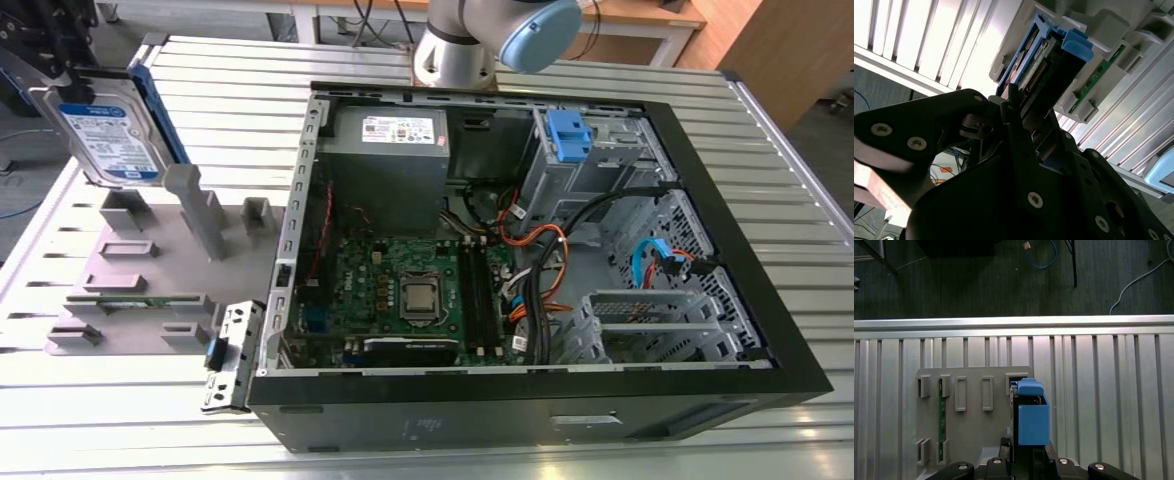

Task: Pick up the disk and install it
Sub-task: 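Pick up the disk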

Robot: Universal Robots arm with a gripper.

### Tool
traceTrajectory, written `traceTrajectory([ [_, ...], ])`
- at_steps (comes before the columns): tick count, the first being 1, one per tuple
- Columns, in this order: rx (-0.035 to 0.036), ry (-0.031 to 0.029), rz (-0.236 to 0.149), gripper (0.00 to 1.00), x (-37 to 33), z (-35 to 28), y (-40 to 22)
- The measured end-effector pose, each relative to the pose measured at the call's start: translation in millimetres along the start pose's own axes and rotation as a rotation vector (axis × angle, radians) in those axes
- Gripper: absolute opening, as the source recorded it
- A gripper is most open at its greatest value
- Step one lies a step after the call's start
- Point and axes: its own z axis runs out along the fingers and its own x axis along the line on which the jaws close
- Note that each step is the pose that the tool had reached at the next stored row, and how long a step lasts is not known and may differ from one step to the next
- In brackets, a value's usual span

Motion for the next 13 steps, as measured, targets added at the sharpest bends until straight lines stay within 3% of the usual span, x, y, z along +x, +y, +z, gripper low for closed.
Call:
traceTrajectory([
  [3,-0.0001,0.0001,0.0,0.35,0.0,-0.6,0.0],
  [4,-0.0001,0.0001,0.0,0.35,-0.2,-4.0,0.2],
  [9,-0.0001,0.0001,0.0,0.35,-0.2,-4.6,0.2],
  [11,-0.0002,0.0001,0.0,0.35,-0.3,-9.3,0.4],
  [13,-0.0001,0.0001,0.0,0.35,-0.3,-9.6,0.4],
])
